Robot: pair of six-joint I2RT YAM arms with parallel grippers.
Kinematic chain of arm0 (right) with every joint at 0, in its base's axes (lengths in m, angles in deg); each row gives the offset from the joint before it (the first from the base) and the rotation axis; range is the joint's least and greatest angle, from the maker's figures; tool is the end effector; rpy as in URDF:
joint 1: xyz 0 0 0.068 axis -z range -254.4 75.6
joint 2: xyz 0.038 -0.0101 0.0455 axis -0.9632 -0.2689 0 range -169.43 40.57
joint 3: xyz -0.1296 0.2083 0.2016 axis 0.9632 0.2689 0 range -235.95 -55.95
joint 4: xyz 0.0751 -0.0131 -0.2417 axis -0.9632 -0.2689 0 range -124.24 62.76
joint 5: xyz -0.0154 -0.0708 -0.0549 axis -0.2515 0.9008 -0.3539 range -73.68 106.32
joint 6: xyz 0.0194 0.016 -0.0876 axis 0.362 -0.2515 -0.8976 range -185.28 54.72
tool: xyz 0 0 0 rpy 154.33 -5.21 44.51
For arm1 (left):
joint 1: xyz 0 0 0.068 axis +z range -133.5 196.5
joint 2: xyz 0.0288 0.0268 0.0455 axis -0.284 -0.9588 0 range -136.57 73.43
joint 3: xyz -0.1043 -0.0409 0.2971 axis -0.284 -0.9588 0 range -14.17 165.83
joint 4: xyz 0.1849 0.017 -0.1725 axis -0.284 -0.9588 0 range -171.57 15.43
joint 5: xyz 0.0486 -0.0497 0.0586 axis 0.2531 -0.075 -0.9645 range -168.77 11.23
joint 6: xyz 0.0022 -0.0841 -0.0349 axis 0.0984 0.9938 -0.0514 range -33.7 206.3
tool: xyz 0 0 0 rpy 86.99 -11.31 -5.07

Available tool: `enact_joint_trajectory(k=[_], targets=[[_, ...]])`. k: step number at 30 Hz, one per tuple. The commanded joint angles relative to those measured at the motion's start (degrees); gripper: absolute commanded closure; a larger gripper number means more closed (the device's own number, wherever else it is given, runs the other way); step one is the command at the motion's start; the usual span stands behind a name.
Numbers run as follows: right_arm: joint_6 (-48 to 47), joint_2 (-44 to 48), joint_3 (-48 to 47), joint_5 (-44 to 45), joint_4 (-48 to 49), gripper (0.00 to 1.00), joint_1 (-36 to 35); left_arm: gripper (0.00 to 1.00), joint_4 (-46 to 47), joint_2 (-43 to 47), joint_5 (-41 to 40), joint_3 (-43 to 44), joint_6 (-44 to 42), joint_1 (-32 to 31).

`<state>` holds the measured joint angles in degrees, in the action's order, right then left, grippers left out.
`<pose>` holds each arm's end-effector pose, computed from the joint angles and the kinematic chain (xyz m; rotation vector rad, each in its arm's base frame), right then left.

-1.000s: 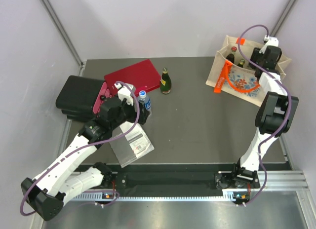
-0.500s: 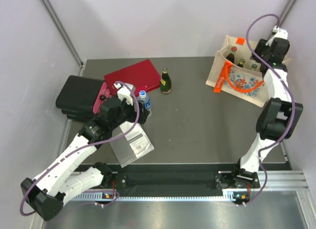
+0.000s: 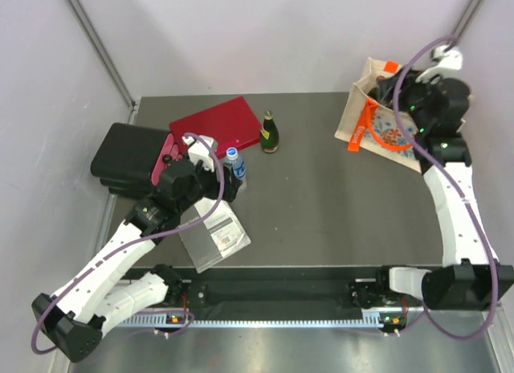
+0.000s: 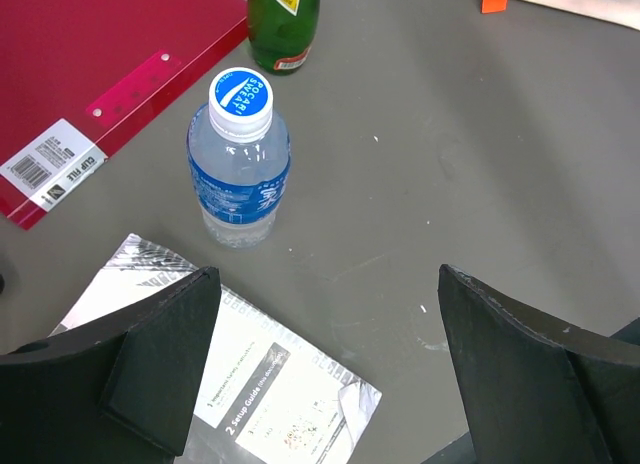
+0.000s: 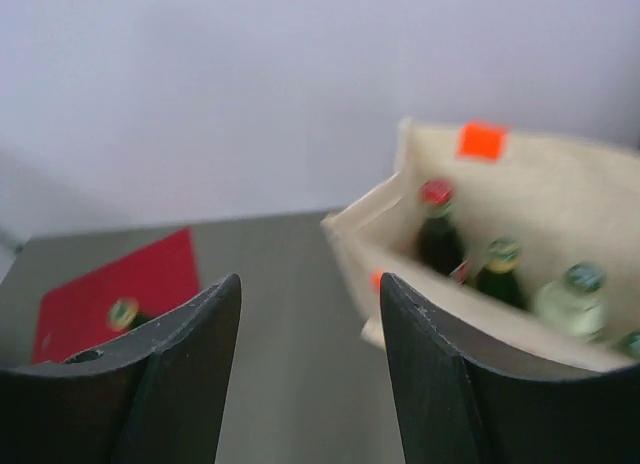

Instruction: Place the beverage into the canvas bag

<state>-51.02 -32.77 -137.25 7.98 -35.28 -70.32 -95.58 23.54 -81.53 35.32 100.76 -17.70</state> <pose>0.3117 -0.0103 0.5024 0.1376 1.5717 0.2538 0.1692 -0.1103 0.3522 0.3070 1.9552 -0.5124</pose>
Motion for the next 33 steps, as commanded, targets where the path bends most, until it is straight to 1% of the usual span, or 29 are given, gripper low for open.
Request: enact_joint_trajectory(k=[1, 2, 3, 4, 6, 9, 14, 17, 18, 20, 22, 28, 29, 33], targets=[[1.38, 5.83, 10.52, 0.51, 0.73, 0.42, -9.77, 0.07, 1.86, 0.85, -1.19, 0.43, -0.4, -0.26], [1.03, 8.1, 15.07, 1.13, 2.13, 0.42, -11.62, 0.07, 1.77, 0.85, -1.45, 0.43, -0.4, -0.26], [0.34, 9.0, 17.73, 2.09, 7.36, 0.42, -14.94, 0.07, 1.68, 0.85, -2.24, 0.51, -0.4, -0.26], [-0.28, 10.22, 22.8, 2.45, 11.07, 0.42, -16.28, 0.07, 1.77, 0.93, -2.59, 0.51, -0.48, -0.26], [-0.46, 9.89, 24.87, 2.8, 16.1, 0.41, -19.79, 0.07, 2.11, 1.2, -3.12, 0.43, -0.48, -0.17], [-0.9, 5.24, 21.81, 3.24, 14.72, 0.4, -24.01, 0.07, 2.21, 1.81, -4.53, 0.08, -0.66, -0.26], [-2.92, -6.97, 12.76, 4.12, 13.48, 0.37, -29.99, 0.07, 0.8, 1.99, -6.11, 0.43, 0.04, -0.26], [-4.41, -13.57, 8.09, 6.48, 14.62, 0.36, -33.42, 0.07, -2.18, 1.55, -5.15, 2.0, 0.66, -0.26], [-6.07, -15.32, 7.13, 7.97, 16.36, 0.36, -35.0, 0.07, -3.06, 1.29, -5.15, 2.44, 0.57, -0.17], [-7.66, -20.51, 3.7, 10.09, 17.26, 0.35, -36.76, 0.07, -4.3, 1.46, -6.45, 1.92, -0.39, -0.26], [-9.51, -25.33, -0.76, 11.76, 17.09, 0.34, -37.73, 0.07, -4.3, 2.34, -7.86, 0.17, -0.83, -0.34], [-13.2, -35.62, -10.7, 16.94, 16.21, 0.32, -40.2, 0.06, -1.66, 5.42, -6.02, -2.91, -0.92, -0.35], [-13.47, -36.6, -11.51, 18.52, 15.86, 0.32, -40.63, 0.06, -1.92, 5.24, -6.2, -2.74, -1.1, -0.35], [-13.91, -39.59, -12.83, 19.76, 16.99, 0.33, -41.34, 0.07, -2.19, 4.45, -4.53, -2.47, -1.1, -0.35]])
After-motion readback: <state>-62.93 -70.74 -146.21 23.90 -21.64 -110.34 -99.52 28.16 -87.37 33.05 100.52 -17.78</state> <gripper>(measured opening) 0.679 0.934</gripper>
